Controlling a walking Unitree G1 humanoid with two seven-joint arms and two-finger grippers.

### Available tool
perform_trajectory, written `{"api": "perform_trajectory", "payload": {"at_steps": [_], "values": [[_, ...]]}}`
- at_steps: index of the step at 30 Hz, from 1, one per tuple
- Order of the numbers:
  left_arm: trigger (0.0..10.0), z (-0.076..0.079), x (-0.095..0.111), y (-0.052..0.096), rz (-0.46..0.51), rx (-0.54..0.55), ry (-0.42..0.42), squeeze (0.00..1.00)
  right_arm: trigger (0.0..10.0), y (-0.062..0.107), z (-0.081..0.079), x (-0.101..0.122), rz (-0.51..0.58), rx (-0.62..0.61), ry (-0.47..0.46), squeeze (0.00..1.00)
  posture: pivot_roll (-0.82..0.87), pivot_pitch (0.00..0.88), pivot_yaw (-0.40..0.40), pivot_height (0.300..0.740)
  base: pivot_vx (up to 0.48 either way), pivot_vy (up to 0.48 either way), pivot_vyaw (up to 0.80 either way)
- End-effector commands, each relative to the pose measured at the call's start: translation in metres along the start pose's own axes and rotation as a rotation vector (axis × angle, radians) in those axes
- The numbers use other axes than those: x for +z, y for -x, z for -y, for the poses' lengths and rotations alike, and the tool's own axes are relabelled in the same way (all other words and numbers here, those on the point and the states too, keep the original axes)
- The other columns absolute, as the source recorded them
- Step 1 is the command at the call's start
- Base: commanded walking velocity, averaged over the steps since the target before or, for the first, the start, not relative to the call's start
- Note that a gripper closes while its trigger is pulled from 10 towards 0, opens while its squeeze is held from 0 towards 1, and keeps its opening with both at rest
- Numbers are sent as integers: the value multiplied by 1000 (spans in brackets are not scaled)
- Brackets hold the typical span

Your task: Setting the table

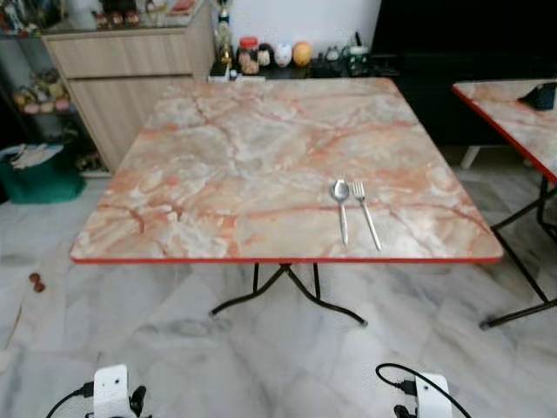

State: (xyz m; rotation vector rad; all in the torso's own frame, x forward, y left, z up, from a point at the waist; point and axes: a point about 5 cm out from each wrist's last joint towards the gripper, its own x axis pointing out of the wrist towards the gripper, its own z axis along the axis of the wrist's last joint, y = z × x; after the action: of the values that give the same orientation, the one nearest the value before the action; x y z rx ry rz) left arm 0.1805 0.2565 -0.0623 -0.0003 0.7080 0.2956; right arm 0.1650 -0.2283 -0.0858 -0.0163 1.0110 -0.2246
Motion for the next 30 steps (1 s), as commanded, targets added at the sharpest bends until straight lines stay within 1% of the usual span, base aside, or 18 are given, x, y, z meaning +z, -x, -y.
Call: {"api": "perform_trajectory", "payload": {"at_steps": [1, 7, 12, 14, 17, 21, 25, 26, 27, 28, 29, 30], "values": [[10000, -1, -7, 2, -22, 5, 19, 0, 10000, 0, 1, 3, 19, -3, 3, 0, -28, 0, 37, 740, 0, 0, 0], [10000, -6, -12, 4, -42, 12, 19, 0, 10000, 0, 2, 6, 55, -8, 2, 0, -36, 0, 39, 740, 0, 0, 0], [10000, -8, -15, 6, -58, 13, 15, 0, 10000, 0, 2, 7, 76, -16, 27, 0, -44, 0, 41, 740, 0, 0, 0], [10000, -8, -16, 6, -65, 13, 13, 0, 10000, 1, 3, 8, 88, -25, 60, 0, -47, 0, 41, 740, 0, 0, 0], [10000, -7, -17, 6, -73, 10, 7, 0, 10000, 1, 3, 9, 102, -30, 64, 0, -50, 0, 44, 740, 0, 0, 0], [10000, -7, -19, 6, -82, 9, 2, 0, 10000, 1, 2, 11, 122, -20, 125, 0, -52, 0, 46, 740, 0, 0, 0], [10000, -9, -20, 7, -90, 13, 1, 0, 10000, 1, 1, 12, 135, -19, 117, 0, -53, 0, 49, 740, 0, 0, 0], [10000, -9, -21, 7, -92, 13, 1, 0, 10000, 1, 2, 18, 159, -27, 132, 0, -55, 0, 51, 740, 0, 0, 0], [10000, -9, -21, 7, -95, 13, 0, 0, 10000, 2, 3, 33, 252, -36, 140, 0, -55, 0, 51, 740, 0, 0, 0], [10000, -10, -22, 8, -100, 14, -2, 0, 10000, 6, 5, 54, 388, -58, 148, 0, -54, 0, 51, 740, 0, 0, 0], [10000, -10, -23, 8, -101, 14, -2, 0, 10000, 7, 6, 58, 414, -67, 149, 0, -54, 0, 51, 740, 0, 0, 0], [10000, -12, -24, 8, -109, 18, -1, 0, 10000, 8, 5, 64, 452, -83, 184, 0, -54, 0, 53, 740, 0, 0, 0]]}}
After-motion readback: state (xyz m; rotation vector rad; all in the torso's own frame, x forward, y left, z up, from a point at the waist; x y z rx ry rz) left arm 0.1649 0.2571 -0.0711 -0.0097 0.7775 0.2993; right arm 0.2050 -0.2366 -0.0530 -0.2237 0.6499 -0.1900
